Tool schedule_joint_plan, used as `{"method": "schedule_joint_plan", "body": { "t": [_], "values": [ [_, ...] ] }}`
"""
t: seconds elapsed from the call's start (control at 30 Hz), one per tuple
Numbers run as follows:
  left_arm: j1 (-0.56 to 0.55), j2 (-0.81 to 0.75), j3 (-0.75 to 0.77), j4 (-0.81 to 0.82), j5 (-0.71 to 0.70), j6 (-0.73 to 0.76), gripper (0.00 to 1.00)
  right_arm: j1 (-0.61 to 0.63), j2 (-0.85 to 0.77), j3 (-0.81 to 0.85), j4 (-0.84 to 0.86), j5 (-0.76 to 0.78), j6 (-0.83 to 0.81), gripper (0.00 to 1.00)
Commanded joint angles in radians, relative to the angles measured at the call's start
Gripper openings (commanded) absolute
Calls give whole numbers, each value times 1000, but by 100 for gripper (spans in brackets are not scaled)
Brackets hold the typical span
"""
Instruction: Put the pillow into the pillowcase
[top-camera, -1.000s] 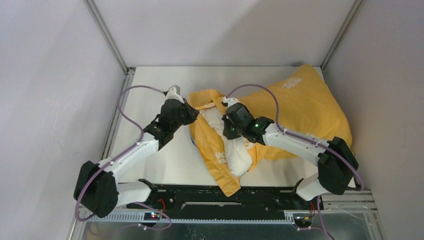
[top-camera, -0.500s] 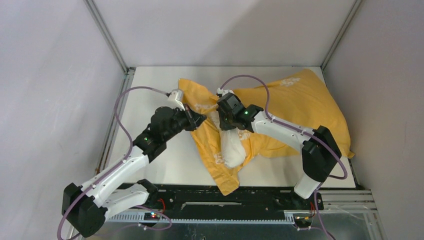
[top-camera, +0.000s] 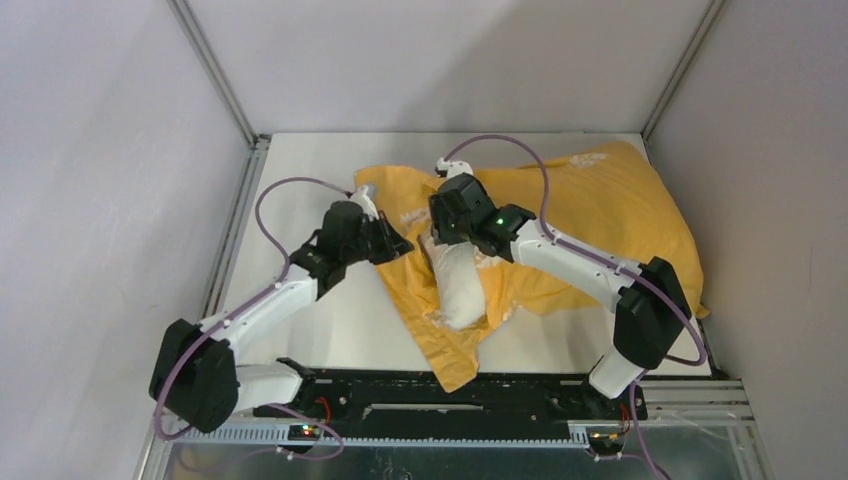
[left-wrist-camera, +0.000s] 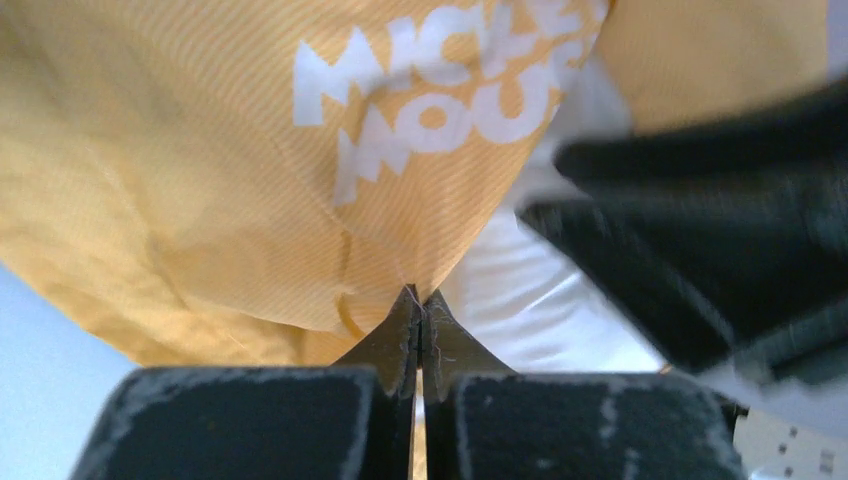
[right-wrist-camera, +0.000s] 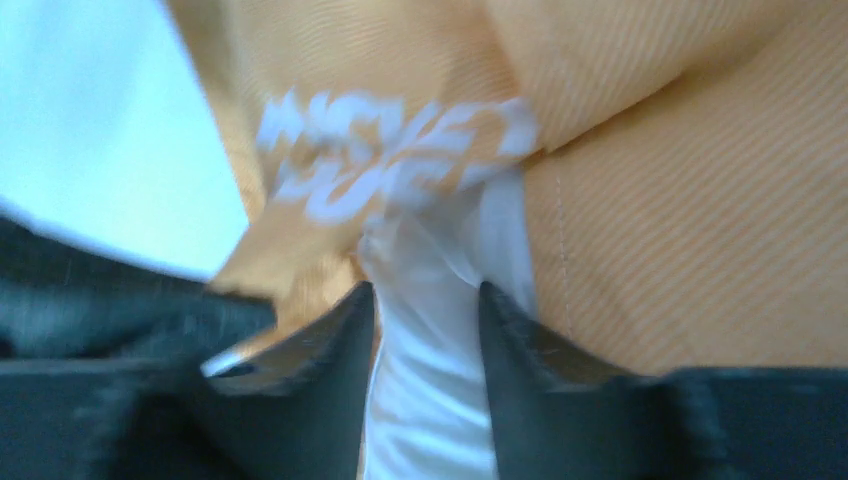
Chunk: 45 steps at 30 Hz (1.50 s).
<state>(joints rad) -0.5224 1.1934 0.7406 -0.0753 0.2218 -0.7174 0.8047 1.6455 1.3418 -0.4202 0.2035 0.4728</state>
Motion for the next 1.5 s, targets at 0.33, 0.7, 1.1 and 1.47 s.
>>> {"method": "schedule_joint_plan", "body": {
  "t": [0.33, 0.7, 1.1, 1.47],
  "values": [
    [169, 233, 246, -59, 118, 11, 0, 355, -126, 19, -199, 206, -296, 72],
    [202, 249, 290, -114, 88, 55, 0, 428, 115, -59, -324, 562, -229, 86],
    [205, 230, 297, -129, 65, 59, 0, 250, 34, -59, -255, 253, -170, 0],
    [44, 40, 142, -136, -191, -25, 54, 50, -207, -61, -47, -287, -38, 0]
  ]
}}
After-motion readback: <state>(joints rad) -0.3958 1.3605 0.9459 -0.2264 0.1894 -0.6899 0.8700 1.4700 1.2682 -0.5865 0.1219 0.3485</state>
